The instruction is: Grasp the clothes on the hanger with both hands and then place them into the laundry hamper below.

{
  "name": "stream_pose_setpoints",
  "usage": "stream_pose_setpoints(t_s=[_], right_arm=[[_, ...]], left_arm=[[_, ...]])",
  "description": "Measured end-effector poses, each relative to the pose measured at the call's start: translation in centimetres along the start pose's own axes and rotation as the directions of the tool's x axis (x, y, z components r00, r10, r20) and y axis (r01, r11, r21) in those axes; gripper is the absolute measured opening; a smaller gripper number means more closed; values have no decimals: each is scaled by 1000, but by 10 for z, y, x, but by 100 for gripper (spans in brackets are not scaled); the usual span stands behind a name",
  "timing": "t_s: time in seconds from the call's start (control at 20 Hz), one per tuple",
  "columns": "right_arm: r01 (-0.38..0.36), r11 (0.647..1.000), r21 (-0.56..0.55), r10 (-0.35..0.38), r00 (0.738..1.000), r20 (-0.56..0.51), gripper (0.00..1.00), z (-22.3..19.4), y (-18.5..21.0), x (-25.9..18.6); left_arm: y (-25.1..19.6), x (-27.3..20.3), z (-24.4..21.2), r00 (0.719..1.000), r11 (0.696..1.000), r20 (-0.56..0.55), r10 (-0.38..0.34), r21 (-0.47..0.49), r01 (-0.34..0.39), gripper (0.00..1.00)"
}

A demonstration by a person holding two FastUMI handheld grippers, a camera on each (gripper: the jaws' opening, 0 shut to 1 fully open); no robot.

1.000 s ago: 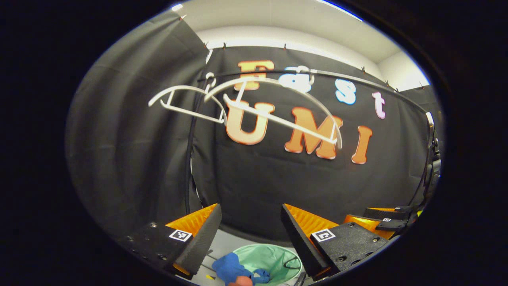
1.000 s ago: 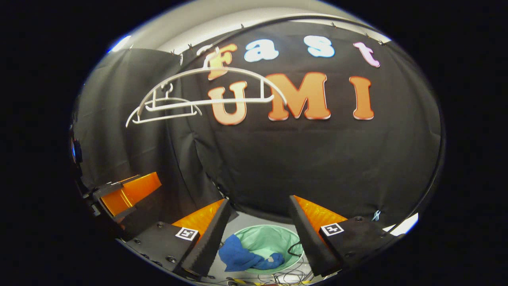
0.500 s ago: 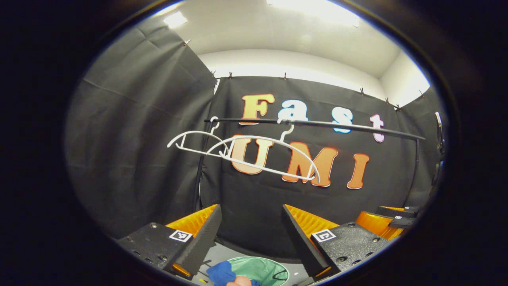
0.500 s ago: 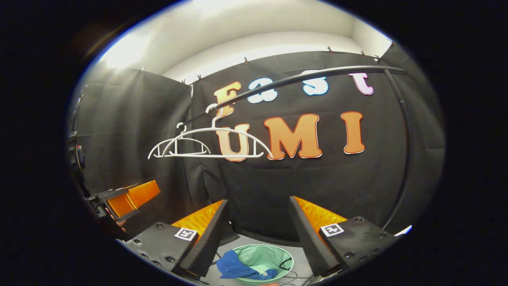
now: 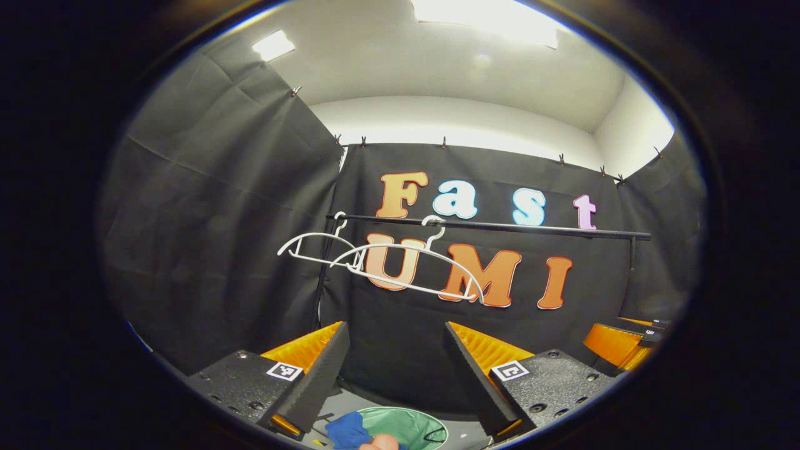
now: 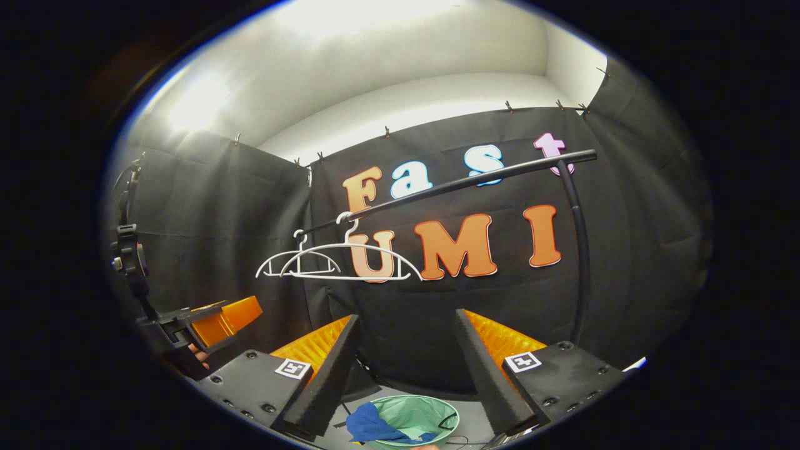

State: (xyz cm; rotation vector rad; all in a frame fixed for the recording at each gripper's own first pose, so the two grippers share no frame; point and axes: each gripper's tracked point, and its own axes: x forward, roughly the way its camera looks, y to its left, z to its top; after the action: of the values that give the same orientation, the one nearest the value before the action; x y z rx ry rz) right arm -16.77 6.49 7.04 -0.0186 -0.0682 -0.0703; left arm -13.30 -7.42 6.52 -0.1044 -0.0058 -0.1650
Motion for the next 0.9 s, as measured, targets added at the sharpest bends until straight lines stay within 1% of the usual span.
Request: stream_pose_setpoints(t_s=[0.05,0.1,0.15,0.2,0.3,0.4,0.5,0.55,0.65,0.7,0.75,0.8,0.85,0.9], right_arm=[[-2,1000,3,2,1000,2,100,1,0,-7],[-4,1000,6,4,1000,2,88,2,0,-14],[-6,1000,9,6,1000,4,97,-4,-1,-19],[-4,1000,12,4,1000,6,97,-5,-9,-20],[2,1000,11,-2,1000,10,97,-7,-14,-24],[-7,1000,6,7,1000,9,97,-8,-14,-29],[-17,1000,3,17,1000,9,97,-8,-13,-33],[-20,1000,3,20,1000,10,98,-9,-12,-35],[-30,1000,6,30,1000,7,98,-14,-11,-38],[-37,999,8,36,999,3,98,-17,-10,-38],[-44,999,8,44,999,1,98,-18,-8,-39],[-49,999,8,49,999,1,98,-19,-6,-38],[-53,999,7,53,999,2,98,-20,-5,-38],[-57,998,7,57,998,-2,98,-22,-3,-38]], left_arm=[[-3,-5,2,1000,1000,5,-2,-5,2,92],[-6,-10,4,1000,1000,9,-4,-9,4,92],[-9,-16,5,1000,1000,12,-9,-11,9,95],[-12,-21,7,1000,1000,17,-12,-10,12,92],[-14,-31,11,1000,1000,22,-9,-3,9,92],[-15,-40,10,1000,1000,20,-6,-8,6,95],[-12,-48,9,1000,1000,17,3,-10,-3,95],[-11,-52,9,1000,1000,15,10,-7,-9,92],[-6,-57,7,1000,1000,13,25,1,-25,92],[-5,-58,8,999,999,12,32,3,-32,95],[-3,-61,8,999,999,11,38,2,-38,92],[-2,-63,8,999,999,13,42,-2,-42,92],[-1,-65,10,999,999,16,45,-7,-45,95],[-2,-65,10,999,999,13,45,-12,-44,92]])
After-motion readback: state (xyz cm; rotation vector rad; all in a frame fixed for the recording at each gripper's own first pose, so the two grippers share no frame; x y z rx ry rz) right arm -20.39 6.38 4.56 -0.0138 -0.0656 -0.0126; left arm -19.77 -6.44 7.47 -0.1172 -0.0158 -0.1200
